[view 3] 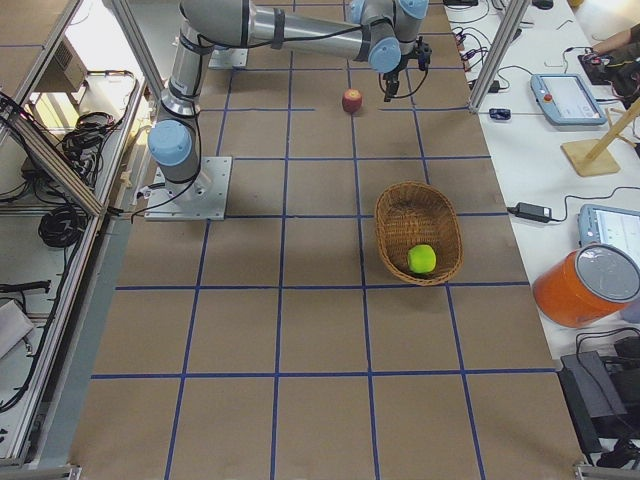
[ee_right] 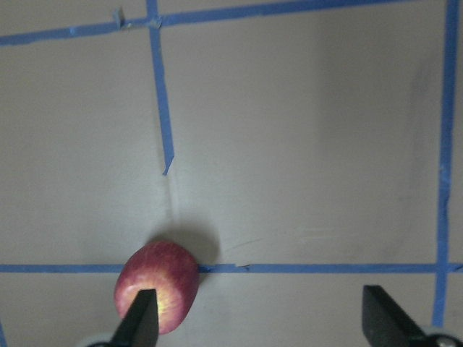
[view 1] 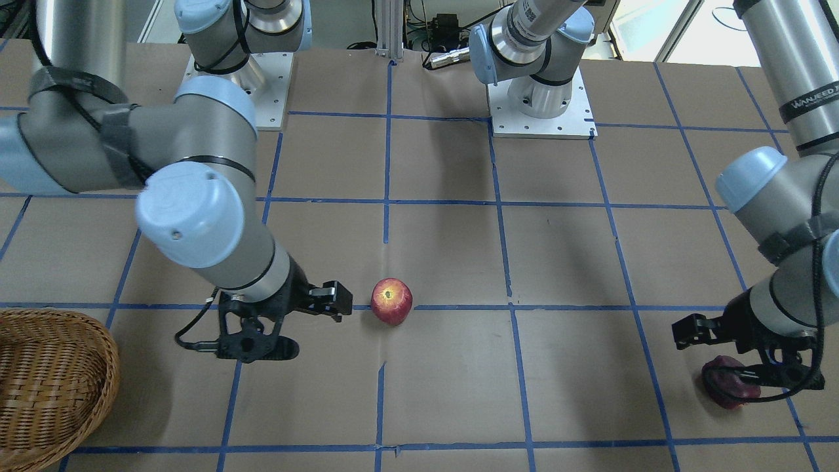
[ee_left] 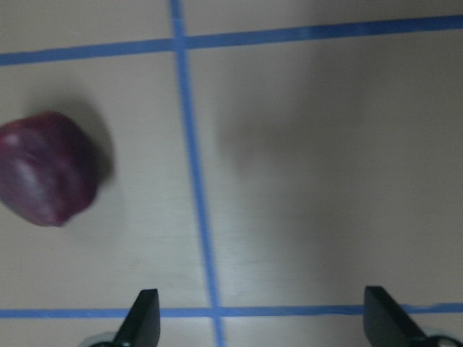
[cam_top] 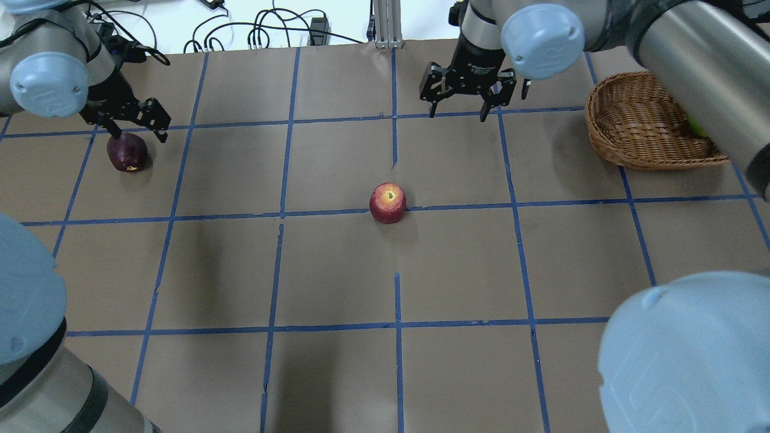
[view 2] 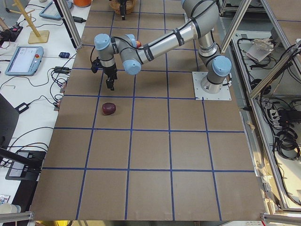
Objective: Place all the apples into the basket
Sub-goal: 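Grasp red apple with right gripper while left grasps dark red apple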
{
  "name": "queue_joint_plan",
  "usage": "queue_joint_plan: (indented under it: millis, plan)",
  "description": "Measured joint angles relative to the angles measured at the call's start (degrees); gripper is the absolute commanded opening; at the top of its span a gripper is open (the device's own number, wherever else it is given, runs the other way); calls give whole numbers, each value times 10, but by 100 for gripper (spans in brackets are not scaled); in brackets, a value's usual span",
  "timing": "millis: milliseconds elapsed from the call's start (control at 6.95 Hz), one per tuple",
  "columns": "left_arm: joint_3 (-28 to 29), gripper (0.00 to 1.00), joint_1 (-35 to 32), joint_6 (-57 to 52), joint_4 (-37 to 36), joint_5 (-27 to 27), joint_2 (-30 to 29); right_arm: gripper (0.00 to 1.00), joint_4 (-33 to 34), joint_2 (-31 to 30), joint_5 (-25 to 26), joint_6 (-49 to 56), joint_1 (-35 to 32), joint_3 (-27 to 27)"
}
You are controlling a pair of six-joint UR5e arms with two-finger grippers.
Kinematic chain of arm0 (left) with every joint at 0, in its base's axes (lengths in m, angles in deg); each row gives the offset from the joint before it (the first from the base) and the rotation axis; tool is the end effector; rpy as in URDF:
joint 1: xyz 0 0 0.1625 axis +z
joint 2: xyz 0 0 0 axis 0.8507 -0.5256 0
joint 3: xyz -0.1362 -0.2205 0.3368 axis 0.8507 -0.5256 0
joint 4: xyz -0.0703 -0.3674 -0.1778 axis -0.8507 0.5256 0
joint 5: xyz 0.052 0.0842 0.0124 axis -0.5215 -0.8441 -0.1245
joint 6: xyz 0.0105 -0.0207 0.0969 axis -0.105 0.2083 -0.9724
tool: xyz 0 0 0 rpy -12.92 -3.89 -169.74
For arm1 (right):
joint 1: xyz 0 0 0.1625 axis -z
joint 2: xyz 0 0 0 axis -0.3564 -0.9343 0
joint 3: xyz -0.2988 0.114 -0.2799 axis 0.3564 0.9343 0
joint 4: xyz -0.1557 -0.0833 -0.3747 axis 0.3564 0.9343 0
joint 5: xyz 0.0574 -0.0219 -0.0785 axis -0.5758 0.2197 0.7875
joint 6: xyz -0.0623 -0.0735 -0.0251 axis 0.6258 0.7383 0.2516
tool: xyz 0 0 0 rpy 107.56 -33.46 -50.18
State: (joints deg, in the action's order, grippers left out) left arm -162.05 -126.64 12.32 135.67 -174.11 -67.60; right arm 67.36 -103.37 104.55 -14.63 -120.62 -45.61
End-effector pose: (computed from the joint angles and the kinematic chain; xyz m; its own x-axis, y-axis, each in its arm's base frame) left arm 0.1350 -0.6752 0.2833 -0.9879 0.1178 -0.1005 0.1166 0.9930 0.0182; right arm 0.2613 -0.6366 0.3333 -0.9856 0.0811 -0.1487 0.0683 0.9937 0.0890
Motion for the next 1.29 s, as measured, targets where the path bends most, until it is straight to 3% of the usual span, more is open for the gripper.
queue_joint_plan:
  millis: [288, 719, 863, 1007, 1151, 1295]
  plan:
    - [1, 100, 45, -48, -73, 18, -45, 100, 25, 12, -6, -88, -43, -48]
    - [8, 97, 64, -55, -128, 56, -99, 100, 99, 36, -23, -186, -88, -94]
    - [10, 57, 64, -56, -137, 58, -111, 100, 106, 48, -33, -200, -92, -97]
    - [12, 42, 63, -58, -136, 56, -113, 95, 109, 58, -37, -205, -94, -98]
    - [14, 42, 60, -59, -124, 52, -108, 59, 112, 66, -36, -206, -95, -98]
    - [15, 42, 56, -58, -98, 49, -97, 1, 119, 70, -33, -207, -95, -99]
